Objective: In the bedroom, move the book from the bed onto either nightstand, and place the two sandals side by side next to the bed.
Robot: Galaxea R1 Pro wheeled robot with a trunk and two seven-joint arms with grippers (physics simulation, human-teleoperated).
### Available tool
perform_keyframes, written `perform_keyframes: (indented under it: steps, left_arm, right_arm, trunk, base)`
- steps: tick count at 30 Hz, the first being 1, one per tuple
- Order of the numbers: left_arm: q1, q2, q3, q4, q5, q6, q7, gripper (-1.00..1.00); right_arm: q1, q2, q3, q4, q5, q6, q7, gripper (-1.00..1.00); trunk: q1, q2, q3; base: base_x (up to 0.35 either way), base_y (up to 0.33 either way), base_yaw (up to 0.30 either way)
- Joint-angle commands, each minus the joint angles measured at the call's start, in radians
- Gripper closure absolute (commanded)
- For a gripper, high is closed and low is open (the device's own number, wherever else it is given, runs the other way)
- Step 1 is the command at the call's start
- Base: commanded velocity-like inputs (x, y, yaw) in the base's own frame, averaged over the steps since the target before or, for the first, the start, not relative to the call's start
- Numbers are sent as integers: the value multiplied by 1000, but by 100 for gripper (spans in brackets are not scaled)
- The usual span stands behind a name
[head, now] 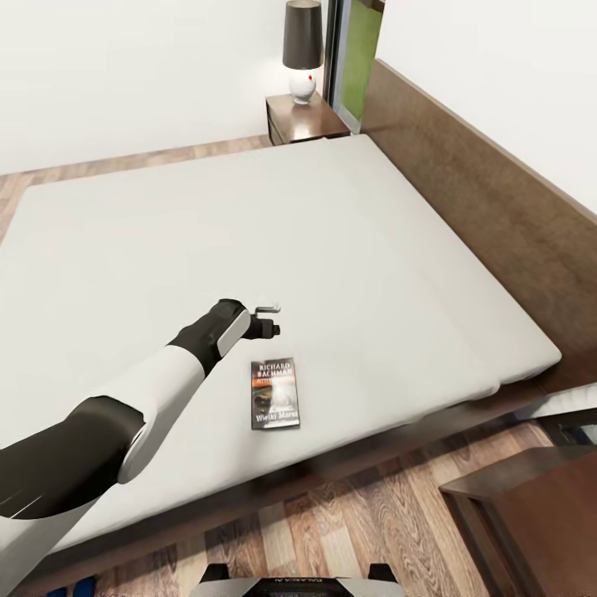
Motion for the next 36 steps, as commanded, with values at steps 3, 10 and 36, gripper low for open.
perform_keyframes:
  steps: [3, 10, 36]
  left_arm:
    - [0, 0, -7, -2, 11, 0, 8, -100]
    - [0, -1, -7, -2, 11, -8, 7, -100]
    - [0, -3, -7, -3, 11, -38, 7, -100]
  right_arm:
    - [0, 0, -7, -1, 5, 3, 3, -100]
    - [0, 0, -7, -1, 5, 4, 3, -100]
    - [0, 0, -8, -1, 5, 3, 3, -100]
  trunk:
    - [0, 0, -5]
    - [0, 0, -17]
    - [0, 0, -60]
  base:
    - [0, 0, 0]
    - [0, 0, 0]
    - [0, 0, 0]
